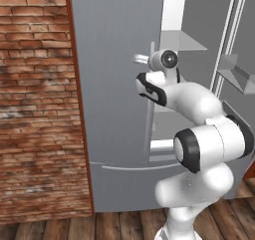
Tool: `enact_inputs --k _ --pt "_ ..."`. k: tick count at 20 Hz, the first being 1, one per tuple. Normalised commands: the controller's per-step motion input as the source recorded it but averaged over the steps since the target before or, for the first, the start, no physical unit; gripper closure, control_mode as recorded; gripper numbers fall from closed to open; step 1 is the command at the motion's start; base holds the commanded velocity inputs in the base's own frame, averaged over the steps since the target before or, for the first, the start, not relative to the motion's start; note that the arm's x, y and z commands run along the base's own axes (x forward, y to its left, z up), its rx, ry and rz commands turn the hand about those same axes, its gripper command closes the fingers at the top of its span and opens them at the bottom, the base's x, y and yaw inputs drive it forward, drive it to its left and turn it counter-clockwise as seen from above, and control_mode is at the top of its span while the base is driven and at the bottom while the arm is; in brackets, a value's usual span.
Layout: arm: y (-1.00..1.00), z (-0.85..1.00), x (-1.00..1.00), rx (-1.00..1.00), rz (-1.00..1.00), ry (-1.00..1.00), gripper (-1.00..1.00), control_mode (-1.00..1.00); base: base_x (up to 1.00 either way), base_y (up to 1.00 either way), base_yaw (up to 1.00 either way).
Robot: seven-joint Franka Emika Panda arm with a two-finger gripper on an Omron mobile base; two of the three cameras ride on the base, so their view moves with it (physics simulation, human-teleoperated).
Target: Retrieve the fish from the fridge and place it on the saucepan with marinade on the stove.
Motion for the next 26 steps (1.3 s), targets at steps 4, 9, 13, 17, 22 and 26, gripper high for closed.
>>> enact_inputs --k 4,9,13,17,22,26 --pt "0.29 0.00 -0.43 0.00 0.00 0.11 1.00 -1.00 0.00 0.00 0.00" --pt "0.36 -0.06 -0.31 0.00 0.00 0.07 1.00 -1.00 0.00 0.00 0.00" --pt "0.44 -0.14 -0.21 0.00 0.00 0.03 1.00 -1.00 0.00 0.00 0.00" --pt "0.47 -0.20 -0.09 0.00 0.00 0.00 1.00 -1.00 0.00 0.00 0.00" --pt "0.46 -0.25 -0.03 0.00 0.00 0.00 1.00 -1.00 0.00 0.00 0.00" --pt "0.45 -0.24 -0.03 0.00 0.00 0.00 1.00 -1.00 0.00 0.00 0.00"
